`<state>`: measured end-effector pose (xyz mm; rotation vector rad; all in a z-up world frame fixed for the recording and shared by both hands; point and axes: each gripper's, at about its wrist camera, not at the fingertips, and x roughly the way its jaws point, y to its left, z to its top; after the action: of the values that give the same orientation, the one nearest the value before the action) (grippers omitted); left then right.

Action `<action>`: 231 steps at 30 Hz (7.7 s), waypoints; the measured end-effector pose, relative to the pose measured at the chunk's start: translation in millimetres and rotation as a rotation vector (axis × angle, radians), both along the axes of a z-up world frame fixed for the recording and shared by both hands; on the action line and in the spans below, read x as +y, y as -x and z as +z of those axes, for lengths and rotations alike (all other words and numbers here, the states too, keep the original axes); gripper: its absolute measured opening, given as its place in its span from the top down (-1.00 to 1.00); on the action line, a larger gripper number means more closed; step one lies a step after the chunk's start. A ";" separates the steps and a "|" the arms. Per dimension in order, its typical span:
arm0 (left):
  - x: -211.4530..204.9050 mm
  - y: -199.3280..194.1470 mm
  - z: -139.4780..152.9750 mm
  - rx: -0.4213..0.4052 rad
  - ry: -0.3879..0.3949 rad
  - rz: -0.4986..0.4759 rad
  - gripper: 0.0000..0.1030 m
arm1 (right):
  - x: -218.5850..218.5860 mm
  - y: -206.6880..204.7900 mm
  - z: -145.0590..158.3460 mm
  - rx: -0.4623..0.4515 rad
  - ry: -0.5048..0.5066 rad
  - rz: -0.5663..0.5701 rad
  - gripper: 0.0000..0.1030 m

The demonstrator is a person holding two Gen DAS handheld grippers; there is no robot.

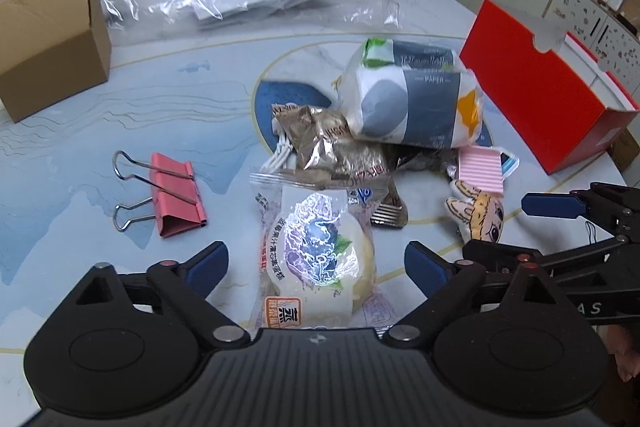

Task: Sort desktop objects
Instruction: 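Reach the left tool to the blueberry bun while the right tool reaches the plush doll, then close the left tool on the bun while the right tool grips the plush doll, then carry the bun with the left tool while the right tool carries the doll into the shoebox, then open the left tool releasing the bun while the right tool releases the doll in the box, then withdraw both tools from the shoebox back toward the item pile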

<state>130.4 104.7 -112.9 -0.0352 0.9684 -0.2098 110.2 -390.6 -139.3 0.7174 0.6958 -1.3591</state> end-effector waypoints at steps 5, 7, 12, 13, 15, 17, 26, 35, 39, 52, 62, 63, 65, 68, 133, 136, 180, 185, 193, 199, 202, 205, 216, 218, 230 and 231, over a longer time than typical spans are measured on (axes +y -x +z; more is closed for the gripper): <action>0.6 -2.6 -2.4 0.009 0.007 -0.013 -0.67 | -3.1 -0.5 -1.8 -0.004 -0.017 -0.024 -0.49; 0.7 -3.8 -3.6 0.016 0.008 -0.019 -0.54 | -4.1 -1.1 -2.1 -0.004 -0.024 -0.030 -0.43; 1.4 -4.9 -4.2 0.021 0.013 -0.026 -0.30 | -5.8 -2.2 -2.8 -0.009 -0.027 -0.052 -0.36; 1.4 -5.1 -4.1 0.020 0.013 -0.030 -0.25 | -6.5 -2.7 -3.0 -0.011 -0.028 -0.055 -0.35; 1.5 -4.9 -3.9 0.020 0.012 -0.037 -0.21 | -7.7 -4.0 -3.9 -0.007 -0.029 -0.058 -0.22; 1.6 -4.3 -3.8 0.020 0.010 -0.043 -0.18 | -8.5 -5.1 -4.5 -0.012 -0.037 -0.060 -0.03; 2.7 -1.0 -1.5 0.022 0.010 -0.076 -0.05 | -5.7 -9.4 1.8 -0.008 -0.033 -0.078 0.09; 2.9 9.9 13.9 0.003 0.013 -0.105 -0.04 | 7.9 -4.0 21.2 0.009 -0.011 -0.119 0.09; -0.9 11.9 27.9 -0.022 0.008 -0.124 -0.04 | 14.4 5.1 32.9 0.009 -0.010 -0.147 0.09; -51.6 10.5 82.6 -0.121 0.007 -0.190 -0.04 | 33.0 56.9 101.2 -0.028 0.084 -0.186 0.09; -121.9 -2.1 107.5 -0.159 -0.010 -0.225 -0.04 | 38.4 120.8 125.1 -0.017 0.110 -0.203 0.09; -129.0 -3.7 109.3 -0.164 -0.012 -0.226 -0.04 | 38.8 128.0 126.2 -0.018 0.112 -0.205 0.09; -143.1 -7.2 112.3 -0.170 -0.015 -0.229 -0.04 | 39.7 142.2 128.0 -0.011 0.119 -0.327 0.09; -163.4 -12.6 114.2 -0.177 -0.020 -0.233 -0.05 | 43.6 160.4 130.0 -0.003 0.124 -0.328 0.09; -361.3 -182.4 26.1 0.087 -0.301 -0.413 -0.03 | -57.5 352.3 38.1 0.105 -0.246 -0.289 0.04; -358.3 -182.0 27.9 0.080 -0.293 -0.400 -0.07 | -56.2 353.0 40.3 0.099 -0.235 -0.295 -0.12; -272.7 -87.4 120.2 -0.171 -0.035 -0.196 -0.62 | 6.2 286.3 131.7 -0.008 0.132 -0.406 -0.75; -248.6 -72.0 124.9 -0.194 -0.022 -0.187 -0.64 | 4.4 263.8 134.7 -0.007 0.152 -0.422 -0.81; -199.0 -52.6 122.0 -0.216 -0.029 -0.126 -0.98 | -4.6 225.7 137.7 -0.024 0.181 -0.438 -0.87; -159.7 -36.7 118.0 -0.235 -0.023 -0.094 -0.99 | -14.0 195.1 134.0 -0.026 0.185 -0.444 -0.88; -140.1 -28.1 115.6 -0.242 -0.020 -0.078 -0.99 | -19.3 179.5 130.5 -0.025 0.184 -0.447 -0.88; -122.3 -22.1 112.9 -0.241 -0.012 -0.066 -0.99 | -25.0 163.9 126.5 -0.018 0.178 -0.449 -0.88; -61.9 -0.2 103.0 -0.255 -0.018 -0.011 -1.00 | -47.2 119.5 111.5 -0.025 0.174 -0.477 -0.88; -51.0 2.9 99.6 -0.256 -0.020 0.004 -1.00 | -53.1 112.2 109.9 -0.026 0.175 -0.481 -0.88; 3.7 12.8 74.2 -0.231 -0.055 0.060 -0.99 | -84.4 78.1 92.3 0.007 0.156 -0.509 -0.88; 7.5 12.1 71.2 -0.223 -0.055 0.063 -0.99 | -87.3 76.1 90.7 0.013 0.153 -0.510 -0.88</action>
<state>118.3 112.2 -41.7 0.0081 0.7491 -0.1254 34.1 -477.9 -48.6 0.7941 0.4233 -1.8610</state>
